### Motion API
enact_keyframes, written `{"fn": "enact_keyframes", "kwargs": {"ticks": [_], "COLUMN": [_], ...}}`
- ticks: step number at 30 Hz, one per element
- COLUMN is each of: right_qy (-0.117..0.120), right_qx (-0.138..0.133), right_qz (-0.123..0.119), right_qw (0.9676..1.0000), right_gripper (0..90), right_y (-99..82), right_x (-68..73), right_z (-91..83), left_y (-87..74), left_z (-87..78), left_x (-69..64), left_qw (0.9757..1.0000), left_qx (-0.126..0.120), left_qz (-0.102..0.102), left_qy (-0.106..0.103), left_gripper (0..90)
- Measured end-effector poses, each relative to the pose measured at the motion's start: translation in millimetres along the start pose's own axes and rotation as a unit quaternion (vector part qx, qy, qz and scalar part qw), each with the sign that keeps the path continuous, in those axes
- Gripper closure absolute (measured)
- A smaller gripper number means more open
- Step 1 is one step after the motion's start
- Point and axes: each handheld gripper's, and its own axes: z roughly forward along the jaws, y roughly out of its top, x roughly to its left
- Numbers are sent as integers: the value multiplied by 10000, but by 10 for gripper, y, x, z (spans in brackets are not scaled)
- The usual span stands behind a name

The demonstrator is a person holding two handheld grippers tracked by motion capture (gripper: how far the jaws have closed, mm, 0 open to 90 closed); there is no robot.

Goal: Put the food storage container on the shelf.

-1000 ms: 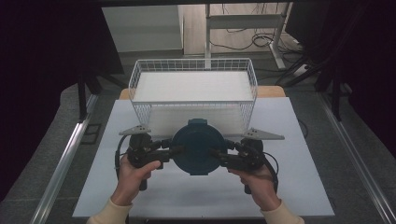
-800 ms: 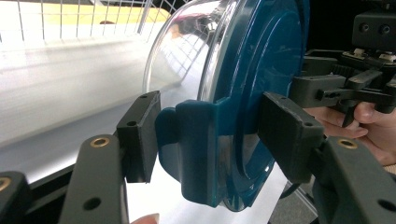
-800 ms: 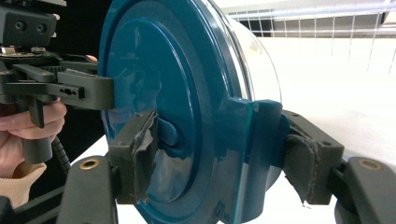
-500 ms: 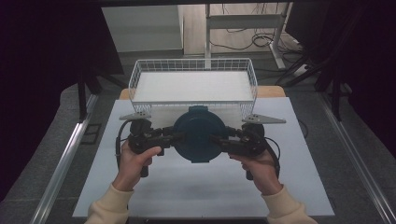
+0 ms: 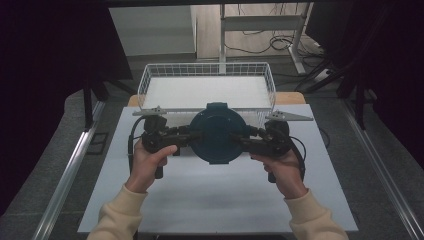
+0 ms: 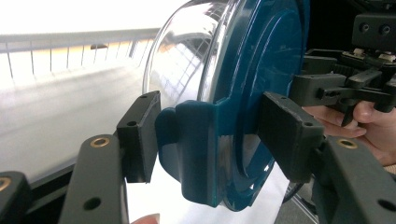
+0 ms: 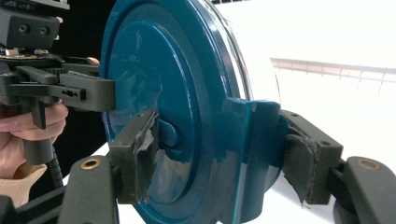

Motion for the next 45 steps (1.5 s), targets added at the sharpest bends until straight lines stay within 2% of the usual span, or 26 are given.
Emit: {"fn": "enact_keyframes", "kwargs": {"ticks": [2, 4, 5, 6, 7, 13, 20, 21, 23, 25, 26, 33, 35, 36, 38, 40, 41, 42, 45], "right_qy": [-13, -8, -8, -1, -7, -108, -52, -52, -8, 9, 1, -31, -31, -35, -52, -55, -69, -60, -70], "right_qx": [-49, -39, -39, -26, -31, -13, 41, 41, 21, 40, 57, 151, 186, 208, 293, 456, 552, 425, 408], "right_qz": [-71, -52, -52, 4, -11, -119, -155, -155, -151, -137, -123, 81, 191, 239, 361, 546, 621, 690, 776], "right_qw": [10000, 10000, 10000, 10000, 10000, 9999, 9999, 9999, 9999, 9999, 9999, 9998, 9996, 9995, 9989, 9975, 9965, 9967, 9961], "right_gripper": [329, 329, 329, 329, 329, 330, 342, 342, 349, 352, 352, 351, 351, 351, 350, 342, 332, 327, 298], "right_y": [66, 135, 135, 202, 238, 502, 842, 842, 986, 1067, 1101, 1302, 1332, 1338, 1330, 1299, 1281, 1266, 1257], "right_x": [-8, -25, -25, -36, -35, -14, -122, -122, -179, -223, -243, -432, -515, -559, -646, -726, -760, -784, -836], "right_z": [1, 18, 18, 36, 43, 94, 209, 209, 250, 285, 303, 462, 530, 566, 641, 715, 750, 761, 805], "left_y": [34, 149, 149, 226, 226, 476, 785, 785, 915, 954, 1027, 1229, 1239, 1237, 1223, 1203, 1203, 1203, 1214], "left_z": [1, -2, -2, -10, -10, -40, -30, -30, -12, -4, 19, 164, 233, 266, 341, 408, 408, 436, 488], "left_x": [5, 16, 16, 28, 28, 123, 266, 266, 327, 352, 405, 613, 698, 765, 851, 902, 902, 935, 956], "left_qw": [10000, 10000, 10000, 10000, 10000, 9999, 9998, 9998, 9998, 9998, 9998, 9991, 9985, 9987, 9977, 9973, 9973, 9963, 9945], "left_qx": [-3, 3, 3, 6, 6, -128, -190, -190, -216, -205, -173, -214, -199, -119, -31, 121, 121, 2, -108], "left_qz": [25, 66, 66, 75, 75, 107, 63, 63, 16, -14, -54, -360, -509, -491, -667, -720, -720, -856, -1041], "left_qy": [1, 47, 47, 53, 53, -6, -16, -16, -25, -37, -57, -52, -61, -89, -86, -26, -26, -49, 21], "left_gripper": [405, 404, 403, 404, 403, 398, 396, 397, 397, 396, 396, 392, 392, 392, 392, 390, 390, 393, 391]}}
